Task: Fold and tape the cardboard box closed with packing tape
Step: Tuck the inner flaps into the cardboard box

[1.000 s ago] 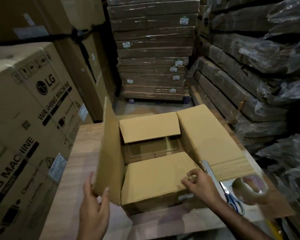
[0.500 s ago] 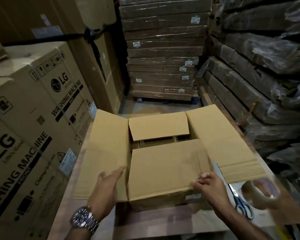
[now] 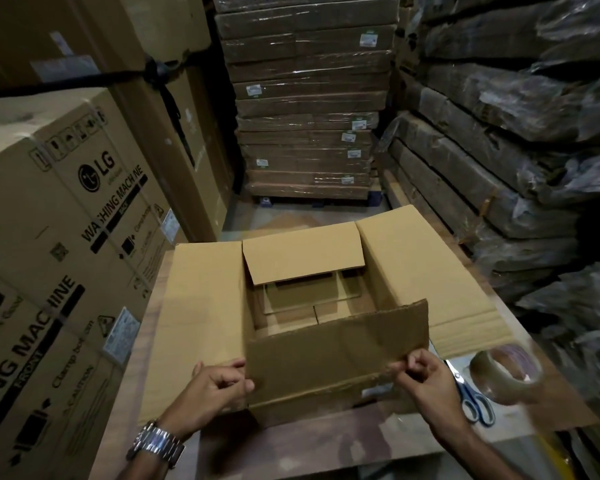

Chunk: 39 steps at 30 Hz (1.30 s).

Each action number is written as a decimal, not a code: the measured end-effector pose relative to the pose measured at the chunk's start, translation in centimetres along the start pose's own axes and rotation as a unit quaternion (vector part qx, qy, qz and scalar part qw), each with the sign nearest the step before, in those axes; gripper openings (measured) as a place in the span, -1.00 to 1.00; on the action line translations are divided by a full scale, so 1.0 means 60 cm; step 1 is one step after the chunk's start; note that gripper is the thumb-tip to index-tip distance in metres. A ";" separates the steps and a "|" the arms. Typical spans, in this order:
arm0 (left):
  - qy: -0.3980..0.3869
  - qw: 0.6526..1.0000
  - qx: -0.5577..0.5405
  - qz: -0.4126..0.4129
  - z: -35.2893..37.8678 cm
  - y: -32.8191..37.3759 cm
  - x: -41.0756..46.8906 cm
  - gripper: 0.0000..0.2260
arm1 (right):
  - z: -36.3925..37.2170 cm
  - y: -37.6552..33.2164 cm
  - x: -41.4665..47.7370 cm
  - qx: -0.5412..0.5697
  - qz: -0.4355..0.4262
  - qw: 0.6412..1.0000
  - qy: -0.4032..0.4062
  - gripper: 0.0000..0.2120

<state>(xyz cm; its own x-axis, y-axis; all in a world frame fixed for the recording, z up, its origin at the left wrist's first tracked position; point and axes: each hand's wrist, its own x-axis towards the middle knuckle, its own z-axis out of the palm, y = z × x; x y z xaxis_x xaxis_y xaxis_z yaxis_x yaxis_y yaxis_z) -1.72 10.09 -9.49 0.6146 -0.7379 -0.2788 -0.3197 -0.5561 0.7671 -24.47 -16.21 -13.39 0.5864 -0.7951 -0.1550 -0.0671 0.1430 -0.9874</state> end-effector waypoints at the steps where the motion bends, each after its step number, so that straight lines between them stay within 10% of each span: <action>1: -0.008 1.000 0.007 0.007 -0.001 0.002 0.000 -0.50 | -0.001 0.001 -0.001 -0.004 -0.007 1.000 0.002 -0.65; 14: -0.104 0.993 -0.017 0.043 -0.015 -0.020 0.012 -0.54 | -0.013 0.033 -0.021 -0.060 -0.065 0.994 0.061 -0.79; 26: 0.154 0.987 0.044 0.014 0.034 -0.030 0.046 -0.65 | 0.012 0.040 -0.050 -0.181 -0.134 0.971 -0.085 -0.63; 32: 0.022 0.983 -0.181 -0.008 0.021 -0.044 0.029 -0.63 | 0.078 0.024 -0.060 -0.311 -0.253 0.896 -0.191 -0.89; 39: 0.012 0.980 -0.198 -0.021 0.020 -0.076 0.032 -0.55 | 0.217 0.038 -0.074 -0.544 -0.359 0.707 -0.275 -0.66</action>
<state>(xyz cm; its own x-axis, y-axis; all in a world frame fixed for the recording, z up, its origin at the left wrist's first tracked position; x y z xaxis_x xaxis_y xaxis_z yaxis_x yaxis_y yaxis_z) 0.09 10.74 -14.21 0.6403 -0.7050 -0.3049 0.0079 -0.3909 0.9204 -16.73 -4.71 -14.54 0.9896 -0.0405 0.1381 0.0015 -0.9567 -0.2912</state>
